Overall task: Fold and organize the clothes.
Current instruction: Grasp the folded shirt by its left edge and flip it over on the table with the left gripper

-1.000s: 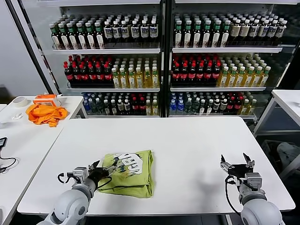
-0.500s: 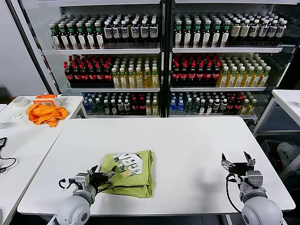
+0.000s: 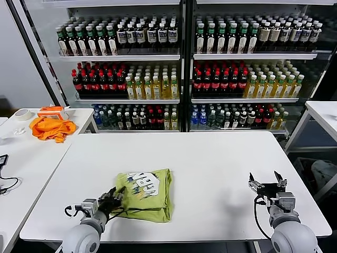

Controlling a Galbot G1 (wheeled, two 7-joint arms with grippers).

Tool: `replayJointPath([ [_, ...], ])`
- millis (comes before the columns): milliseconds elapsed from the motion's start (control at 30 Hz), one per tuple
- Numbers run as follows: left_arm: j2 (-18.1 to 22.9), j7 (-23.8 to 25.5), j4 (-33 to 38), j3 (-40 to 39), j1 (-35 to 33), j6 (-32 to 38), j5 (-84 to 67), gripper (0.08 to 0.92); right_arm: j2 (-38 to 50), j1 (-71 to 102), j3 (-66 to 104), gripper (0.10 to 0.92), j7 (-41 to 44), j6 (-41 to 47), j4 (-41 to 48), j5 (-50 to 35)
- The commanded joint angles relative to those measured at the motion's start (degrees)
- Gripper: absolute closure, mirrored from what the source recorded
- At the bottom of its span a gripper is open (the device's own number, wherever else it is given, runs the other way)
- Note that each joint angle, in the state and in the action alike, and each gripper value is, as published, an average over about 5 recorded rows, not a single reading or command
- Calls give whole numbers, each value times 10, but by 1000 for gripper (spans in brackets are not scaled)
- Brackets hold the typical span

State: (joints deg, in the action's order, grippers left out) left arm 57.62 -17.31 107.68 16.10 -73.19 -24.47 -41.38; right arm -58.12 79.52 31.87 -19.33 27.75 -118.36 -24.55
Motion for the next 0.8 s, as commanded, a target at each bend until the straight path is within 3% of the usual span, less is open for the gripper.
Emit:
replayJointPath([
  [33,4,32,-6,-1,-5,30,-14,657,-1,0,-1,203,0,0,-1,0],
  [333,-25,28,54,44,-9,41,3,895,1,1,1,203,-3,0,-8,1],
  [600,-133,-1,101,211,-34,-54,-82,911,5,-1,2,203,0,-2,-6,0],
  [800,-224,45,65,385,-137,-87,-113,911,6,-7,9,203,6,-9,-3,-1],
])
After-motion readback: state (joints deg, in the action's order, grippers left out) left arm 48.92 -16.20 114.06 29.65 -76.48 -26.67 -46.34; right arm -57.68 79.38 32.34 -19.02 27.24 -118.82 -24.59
